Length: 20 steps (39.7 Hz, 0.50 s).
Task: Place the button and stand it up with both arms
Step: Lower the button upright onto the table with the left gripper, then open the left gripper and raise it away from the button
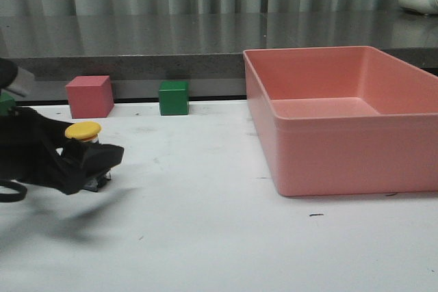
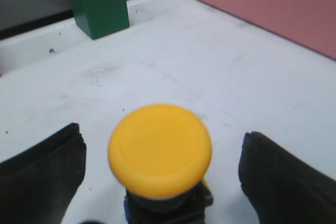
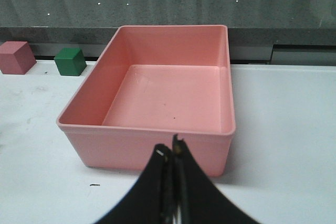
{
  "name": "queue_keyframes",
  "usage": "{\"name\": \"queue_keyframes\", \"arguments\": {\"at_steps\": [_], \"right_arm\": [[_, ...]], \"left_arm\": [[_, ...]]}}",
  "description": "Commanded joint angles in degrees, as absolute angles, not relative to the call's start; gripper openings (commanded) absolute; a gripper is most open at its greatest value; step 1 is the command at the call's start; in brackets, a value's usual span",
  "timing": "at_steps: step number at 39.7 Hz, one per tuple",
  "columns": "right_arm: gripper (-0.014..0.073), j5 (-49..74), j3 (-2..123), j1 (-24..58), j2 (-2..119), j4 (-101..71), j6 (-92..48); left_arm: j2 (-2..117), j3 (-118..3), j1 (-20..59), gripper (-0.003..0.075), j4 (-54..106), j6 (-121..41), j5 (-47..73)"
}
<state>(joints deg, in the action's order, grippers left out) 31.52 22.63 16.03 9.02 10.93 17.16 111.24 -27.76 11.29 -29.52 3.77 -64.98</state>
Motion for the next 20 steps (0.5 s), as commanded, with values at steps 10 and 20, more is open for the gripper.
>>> {"name": "queue_keyframes", "arguments": {"at_steps": [10, 20], "right_arm": [[-0.0070, 26.75, 24.27, 15.78, 9.62, 12.12, 16.86], [-0.0070, 26.75, 24.27, 15.78, 9.62, 12.12, 16.86]], "left_arm": [[91.76, -27.81, 11.14, 0.0579, -29.06, 5.50, -64.30], [79.13, -27.81, 11.14, 0.0395, -36.83, 15.35, -51.04]]}}
